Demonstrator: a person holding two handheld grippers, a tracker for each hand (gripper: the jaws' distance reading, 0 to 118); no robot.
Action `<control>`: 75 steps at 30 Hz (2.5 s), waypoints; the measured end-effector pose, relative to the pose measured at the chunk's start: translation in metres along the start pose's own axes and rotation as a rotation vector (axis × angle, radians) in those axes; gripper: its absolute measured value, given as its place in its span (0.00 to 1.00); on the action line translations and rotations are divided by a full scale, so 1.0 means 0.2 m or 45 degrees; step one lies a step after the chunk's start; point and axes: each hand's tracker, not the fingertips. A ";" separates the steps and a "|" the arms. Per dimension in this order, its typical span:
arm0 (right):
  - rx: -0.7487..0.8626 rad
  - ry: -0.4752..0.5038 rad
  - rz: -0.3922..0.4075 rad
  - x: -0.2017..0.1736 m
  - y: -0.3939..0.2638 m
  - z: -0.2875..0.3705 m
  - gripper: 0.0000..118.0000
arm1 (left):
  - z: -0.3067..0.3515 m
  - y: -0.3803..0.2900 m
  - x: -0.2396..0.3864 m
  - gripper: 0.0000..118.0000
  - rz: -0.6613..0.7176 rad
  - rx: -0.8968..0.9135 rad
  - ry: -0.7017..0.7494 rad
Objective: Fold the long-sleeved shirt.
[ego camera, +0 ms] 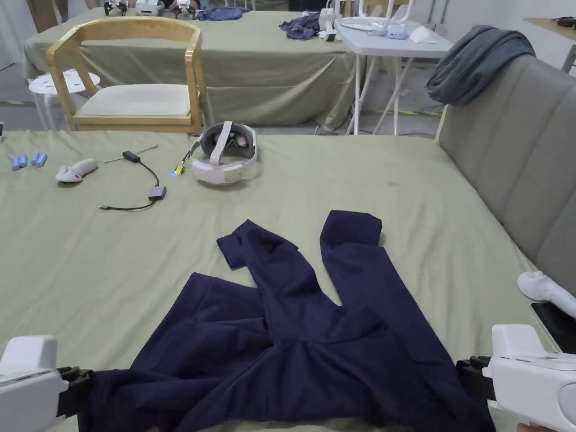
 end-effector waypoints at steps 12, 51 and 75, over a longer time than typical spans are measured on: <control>-0.070 0.057 0.013 -0.06 0.00 -0.06 0.00 | -0.39 -0.13 0.04 0.20 -0.010 -0.335 -0.038; 0.394 0.187 0.316 -0.44 1.68 0.22 0.00 | 0.07 0.80 0.06 0.06 0.128 0.280 -0.197; 1.151 -0.332 0.132 -0.09 2.88 1.52 0.00 | 1.13 2.82 0.48 0.05 0.137 0.873 -0.192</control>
